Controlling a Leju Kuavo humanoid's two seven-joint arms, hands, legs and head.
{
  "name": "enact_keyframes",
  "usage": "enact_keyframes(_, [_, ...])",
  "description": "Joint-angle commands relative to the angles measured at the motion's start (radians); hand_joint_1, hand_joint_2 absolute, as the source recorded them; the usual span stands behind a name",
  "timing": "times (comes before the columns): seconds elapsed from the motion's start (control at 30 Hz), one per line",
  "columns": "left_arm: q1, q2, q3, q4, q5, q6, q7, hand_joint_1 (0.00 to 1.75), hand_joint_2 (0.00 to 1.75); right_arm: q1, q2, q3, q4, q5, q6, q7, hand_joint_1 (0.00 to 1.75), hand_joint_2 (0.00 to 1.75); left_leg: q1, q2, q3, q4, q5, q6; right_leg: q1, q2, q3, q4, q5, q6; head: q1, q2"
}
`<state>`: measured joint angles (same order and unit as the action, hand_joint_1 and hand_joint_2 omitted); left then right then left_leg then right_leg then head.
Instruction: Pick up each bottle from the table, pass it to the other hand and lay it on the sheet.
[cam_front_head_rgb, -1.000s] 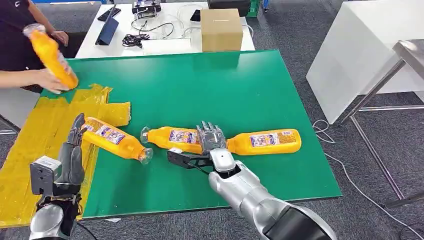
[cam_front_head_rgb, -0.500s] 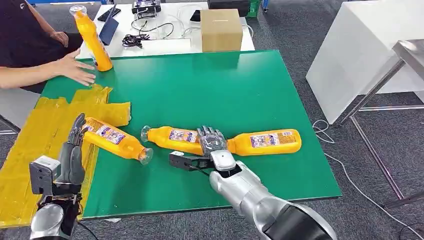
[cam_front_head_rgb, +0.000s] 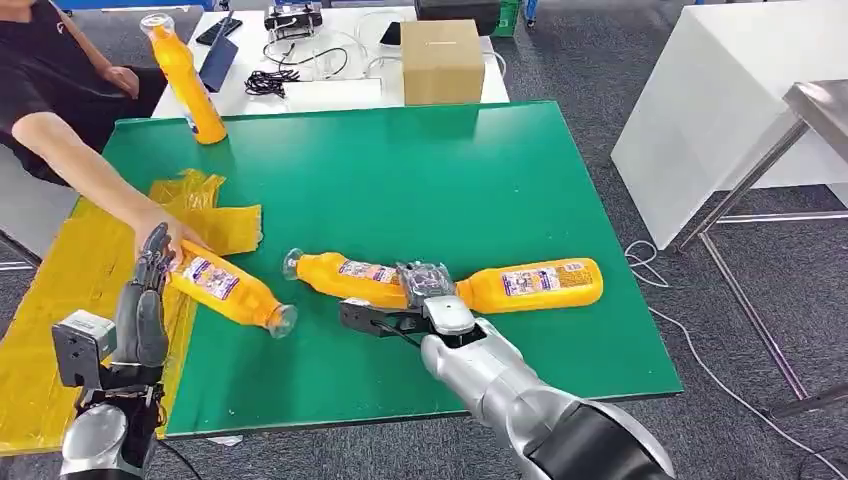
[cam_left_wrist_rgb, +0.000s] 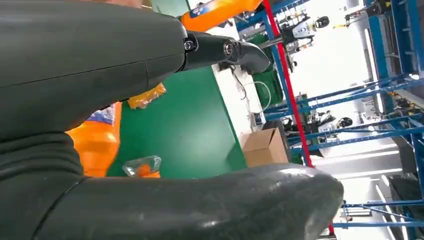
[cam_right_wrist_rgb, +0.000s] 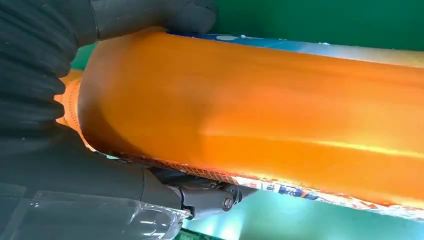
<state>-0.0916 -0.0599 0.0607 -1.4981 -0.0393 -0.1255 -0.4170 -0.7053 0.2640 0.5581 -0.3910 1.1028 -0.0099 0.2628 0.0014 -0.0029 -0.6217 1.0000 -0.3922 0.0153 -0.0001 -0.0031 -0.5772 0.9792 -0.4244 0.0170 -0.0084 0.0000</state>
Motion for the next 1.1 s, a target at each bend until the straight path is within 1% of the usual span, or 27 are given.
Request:
enact_keyframes(0.03, [-0.008, -0.013, -0.012, 0.047, 0.034, -0.009, 0.032, 0.0, 0.0, 0.028, -0.04, -0.068, 0.04, -0.034, -0.113, -0.022, 1.75, 1.75, 0.0, -0.003, 0.003, -0.001, 0.0, 0.0, 0.0, -0.003, 0.004, -0.002, -0.001, 0.0, 0.0, 0.0])
enact_keyframes(0.07, [0.004, -0.016, -0.01, 0.04, 0.055, -0.017, 0.051, 0.0, 0.0, 0.04, -0.047, -0.092, 0.013, -0.051, -0.19, -0.036, 1.75, 1.75, 0.001, -0.004, 0.004, -0.001, -0.001, -0.001, 0.001, -0.004, 0.006, -0.003, -0.001, 0.001, 0.0, 0.0])
enact_keyframes(0.1, [0.02, -0.025, -0.001, 0.029, 0.1, -0.032, 0.078, 0.0, 0.0, 0.05, -0.052, -0.111, -0.014, -0.065, -0.26, -0.053, 1.75, 1.75, 0.0, -0.003, 0.003, -0.001, 0.0, 0.0, 0.0, -0.003, 0.004, -0.002, -0.001, 0.001, 0.0, 0.0])
enact_keyframes(0.13, [0.035, -0.031, 0.003, 0.019, 0.127, -0.043, 0.085, 0.0, 0.0, 0.057, -0.056, -0.124, -0.046, -0.076, -0.3, -0.071, 1.75, 1.75, 0.0, -0.003, 0.004, -0.001, -0.001, 0.0, 0.0, -0.003, 0.005, -0.003, -0.001, 0.001, 0.0, 0.0])
enact_keyframes(0.17, [0.059, -0.034, 0.01, -0.002, 0.165, -0.054, 0.093, 0.0, 0.0, 0.076, -0.058, -0.146, -0.098, -0.108, -0.361, -0.122, 1.75, 1.75, 0.001, -0.003, 0.005, -0.001, -0.002, 0.0, 0.001, -0.003, 0.007, -0.003, -0.002, 0.001, 0.0, 0.0])
enact_keyframes(0.2, [0.081, -0.036, 0.012, -0.021, 0.187, -0.062, 0.096, 0.0, 0.0, 0.094, -0.06, -0.159, -0.158, -0.136, -0.403, -0.159, 1.75, 1.75, 0.0, -0.002, 0.003, -0.001, -0.001, 0.0, 0.0, -0.002, 0.005, -0.002, -0.001, 0.001, 0.0, 0.0])
enact_keyframes(0.23, [0.106, -0.041, 0.018, -0.043, 0.23, -0.079, 0.107, 0.0, 1.75, 0.12, -0.065, -0.161, -0.245, -0.167, -0.434, -0.204, 1.75, 1.75, -0.001, -0.001, 0.0, 0.0, -0.001, 0.0, -0.001, 0.0, 0.001, 0.0, -0.001, 0.001, 0.0, 0.0])
enact_keyframes(0.27, [0.137, -0.041, 0.02, -0.069, 0.263, -0.097, 0.115, 0.0, 1.75, 0.155, -0.077, -0.143, -0.365, -0.19, -0.421, -0.212, 1.75, 1.75, 0.0, 0.001, 0.001, 0.0, -0.002, 0.0, 0.0, 0.001, 0.002, 0.0, -0.001, 0.001, 0.0, 0.0])
enact_keyframes(0.3, [0.145, -0.041, 0.019, -0.077, 0.264, -0.099, 0.116, 0.0, 1.75, 0.167, -0.083, -0.131, -0.405, -0.189, -0.403, -0.19, 1.75, 1.75, 0.0, 0.002, -0.002, 0.001, -0.002, 0.0, 0.0, 0.002, 0.0, 0.0, -0.001, 0.001, 0.0, 0.0])
enact_keyframes(0.33, [0.153, -0.044, 0.022, -0.084, 0.279, -0.104, 0.116, 0.0, 1.75, 0.182, -0.085, -0.128, -0.452, -0.207, -0.413, -0.201, 1.75, 1.75, 0.0, 0.003, -0.001, 0.001, -0.003, -0.001, 0.0, 0.003, 0.0, 0.0, -0.002, 0.001, 0.0, 0.0])
enact_keyframes(0.4, [0.178, -0.059, 0.028, -0.107, 0.366, -0.145, 0.129, 0.0, 1.75, 0.224, -0.093, -0.096, -0.587, -0.266, -0.438, -0.262, 1.75, 1.75, 0.0, 0.001, -0.001, 0.001, -0.003, -0.001, 0.0, 0.001, 0.0, 0.0, -0.002, 0.001, 0.0, 0.0])
enact_keyframes(0.43, [0.197, -0.07, 0.026, -0.123, 0.419, -0.168, 0.138, 0.0, 1.75, 0.249, -0.099, -0.065, -0.678, -0.285, -0.437, -0.274, 1.75, 1.75, 0.0, -0.001, -0.002, 0.001, -0.002, -0.001, 0.0, 0.0, -0.001, 0.0, -0.001, 0.0, 0.0, 0.0])
enact_keyframes(0.47, [0.21, -0.077, 0.02, -0.137, 0.446, -0.181, 0.143, 0.0, 1.75, 0.265, -0.102, -0.043, -0.733, -0.29, -0.437, -0.275, 1.75, 1.75, 0.0, -0.001, -0.001, 0.001, -0.003, -0.001, 0.0, -0.001, 0.0, 0.0, -0.002, 0.001, 0.0, 0.0])
enact_keyframes(0.5, [0.217, -0.082, 0.012, -0.146, 0.455, -0.185, 0.143, 0.0, 1.75, 0.277, -0.104, -0.021, -0.775, -0.293, -0.435, -0.276, 1.75, 1.75, 0.0, -0.001, -0.003, 0.001, -0.002, -0.001, 0.0, 0.0, -0.002, 0.0, -0.002, 0.0, 0.0, 0.0])
enact_keyframes(0.63, [0.215, -0.084, 0.005, -0.147, 0.457, -0.18, 0.144, 0.0, 1.75, 0.282, -0.106, -0.01, -0.781, -0.296, -0.434, -0.265, 1.75, 1.75, 0.0, -0.001, -0.004, 0.001, -0.002, -0.001, 0.001, 0.0, -0.003, 0.0, -0.001, 0.001, 0.0, 0.0])
enact_keyframes(0.67, [0.214, -0.086, 0.004, -0.147, 0.465, -0.178, 0.142, 0.0, 1.75, 0.282, -0.108, -0.002, -0.783, -0.302, -0.448, -0.284, 1.75, 1.75, 0.001, -0.001, -0.002, 0.001, -0.003, -0.001, 0.001, 0.001, -0.001, 0.0, -0.003, 0.001, 0.0, 0.0])
enact_keyframes(0.7, [0.215, -0.092, -0.004, -0.148, 0.51, -0.19, 0.156, 0.0, 1.75, 0.284, -0.106, 0.018, -0.79, -0.305, -0.455, -0.303, 1.75, 1.75, 0.0, -0.002, -0.004, 0.0, -0.002, -0.001, 0.0, -0.001, -0.003, 0.0, -0.002, 0.001, 0.0, 0.0])
enact_keyframes(0.8, [0.211, -0.101, -0.027, -0.15, 0.549, -0.196, 0.169, 0.0, 1.75, 0.285, -0.091, 0.06, -0.799, -0.3, -0.45, -0.31, 1.75, 1.75, 0.0, 0.0, -0.005, 0.0, -0.001, -0.001, 0.0, 0.001, -0.004, 0.0, -0.001, 0.0, 0.0, 0.0])
enact_keyframes(0.83, [0.211, -0.101, -0.032, -0.149, 0.553, -0.198, 0.171, 0.0, 1.75, 0.283, -0.09, 0.065, -0.797, -0.301, -0.447, -0.31, 1.75, 1.75, 0.001, 0.0, -0.002, 0.001, -0.003, -0.001, 0.001, 0.001, -0.002, 0.0, -0.002, 0.001, 0.0, 0.0])
enact_keyframes(0.9, [0.203, -0.098, -0.047, -0.144, 0.577, -0.196, 0.178, 0.0, 1.75, 0.266, -0.079, 0.088, -0.765, -0.293, -0.449, -0.3, 1.75, 1.75, 0.001, 0.001, -0.001, 0.002, -0.004, -0.001, 0.001, 0.002, 0.0, 0.0, -0.003, 0.001, 0.0, 0.0])
enact_keyframes(0.93, [0.199, -0.098, -0.053, -0.142, 0.598, -0.198, 0.182, 0.0, 1.75, 0.261, -0.073, 0.104, -0.746, -0.294, -0.438, -0.299, 1.75, 1.75, 0.0, 0.0, -0.003, 0.0, -0.002, -0.001, 0.001, 0.001, -0.002, 0.0, -0.001, 0.0, 0.0, 0.0])
enact_keyframes(0.97, [0.195, -0.098, -0.06, -0.142, 0.621, -0.2, 0.19, 0.0, 1.75, 0.257, -0.067, 0.127, -0.726, -0.284, -0.428, -0.303, 1.75, 1.75, 0.0, -0.001, -0.003, 0.0, -0.002, -0.001, 0.0, 0.001, -0.001, 0.0, -0.002, 0.0, 0.0, 0.0])
enact_keyframes(1.0, [0.193, -0.098, -0.063, -0.142, 0.628, -0.199, 0.193, 0.0, 1.75, 0.259, -0.06, 0.14, -0.714, -0.275, -0.435, -0.302, 1.75, 1.75, 0.0, 0.0, -0.003, 0.0, -0.002, -0.001, 0.0, 0.001, -0.003, 0.0, -0.001, 0.0, 0.0, 0.0])
enact_keyframes(1.07, [0.188, -0.097, -0.07, -0.141, 0.67, -0.207, 0.209, 0.0, 1.75, 0.262, -0.05, 0.176, -0.686, -0.251, -0.437, -0.301, 1.75, 1.75, 0.001, 0.0, -0.001, 0.0, -0.003, -0.001, 0.001, 0.001, 0.001, -0.001, -0.002, 0.0, 0.0, 0.0])
enact_keyframes(1.1, [0.187, -0.095, -0.075, -0.141, 0.716, -0.224, 0.229, 0.0, 1.75, 0.264, -0.045, 0.197, -0.671, -0.236, -0.433, -0.305, 1.75, 1.75, 0.0, 0.0, -0.003, 0.0, -0.002, -0.001, 0.0, 0.001, -0.002, -0.001, -0.001, 0.0, 0.0, 0.0])
